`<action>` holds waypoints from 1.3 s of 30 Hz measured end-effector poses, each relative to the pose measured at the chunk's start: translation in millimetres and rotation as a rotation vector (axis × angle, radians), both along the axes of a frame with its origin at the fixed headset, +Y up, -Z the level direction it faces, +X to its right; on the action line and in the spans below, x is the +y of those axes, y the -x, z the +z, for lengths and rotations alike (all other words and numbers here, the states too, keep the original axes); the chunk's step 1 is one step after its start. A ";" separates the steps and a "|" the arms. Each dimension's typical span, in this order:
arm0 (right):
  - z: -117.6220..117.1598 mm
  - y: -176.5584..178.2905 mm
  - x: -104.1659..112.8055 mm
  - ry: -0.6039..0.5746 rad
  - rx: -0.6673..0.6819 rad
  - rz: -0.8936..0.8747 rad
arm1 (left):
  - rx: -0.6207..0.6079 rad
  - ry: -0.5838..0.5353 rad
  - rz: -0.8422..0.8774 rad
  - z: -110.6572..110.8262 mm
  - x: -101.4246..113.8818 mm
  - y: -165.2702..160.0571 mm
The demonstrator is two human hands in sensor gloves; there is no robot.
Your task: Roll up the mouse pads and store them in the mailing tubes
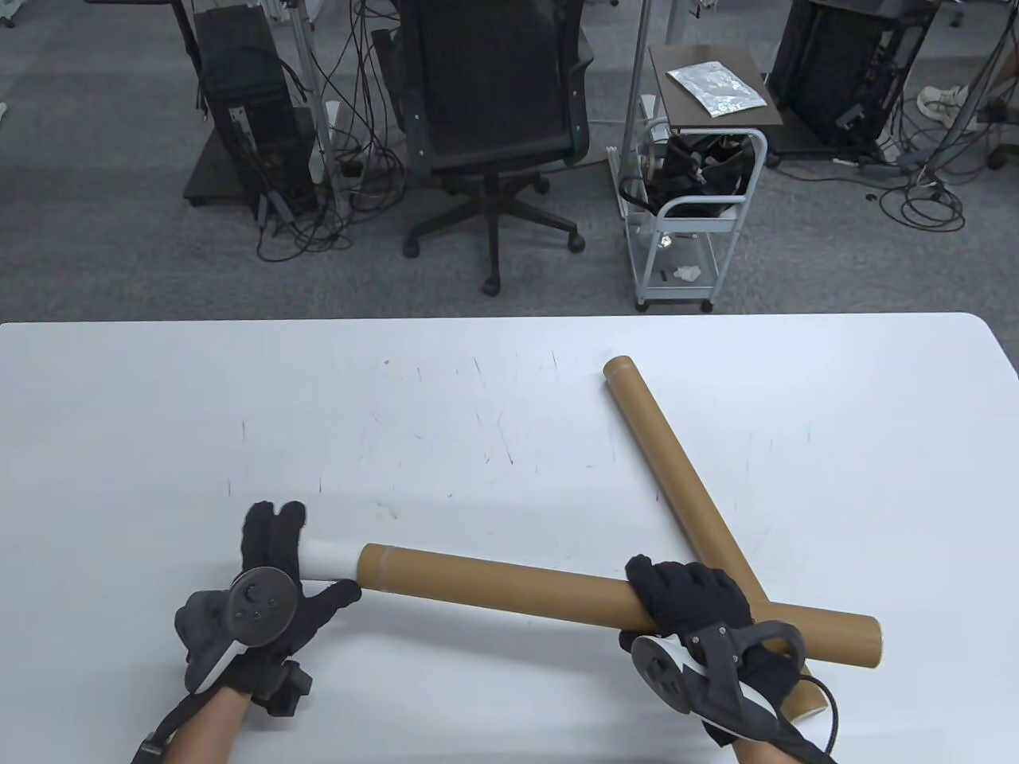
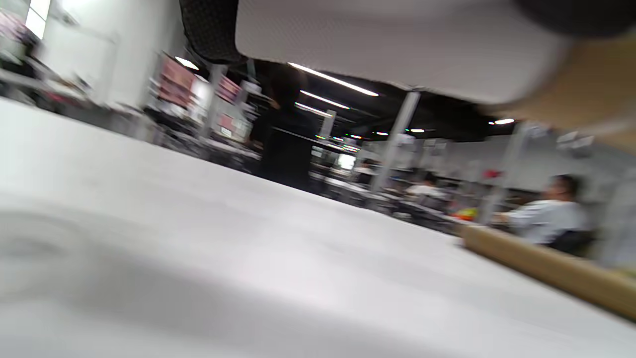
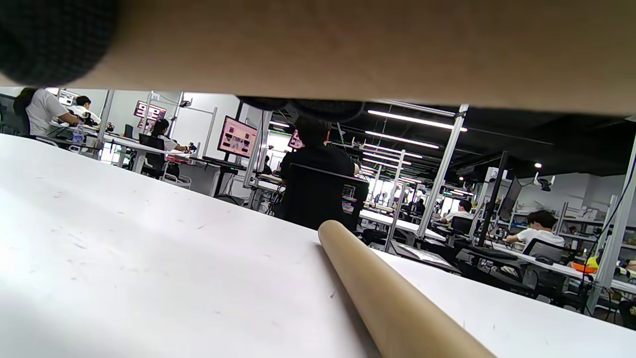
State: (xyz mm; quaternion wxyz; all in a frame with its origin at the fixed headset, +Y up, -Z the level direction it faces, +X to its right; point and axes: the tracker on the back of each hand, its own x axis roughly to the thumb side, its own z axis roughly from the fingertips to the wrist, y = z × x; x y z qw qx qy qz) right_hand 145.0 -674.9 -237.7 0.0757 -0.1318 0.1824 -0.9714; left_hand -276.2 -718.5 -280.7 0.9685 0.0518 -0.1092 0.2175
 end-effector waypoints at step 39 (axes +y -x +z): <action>-11.4 -12.5 -14.1 0.045 0.018 -0.027 | -0.119 0.710 0.479 -29.2 -39.7 45.3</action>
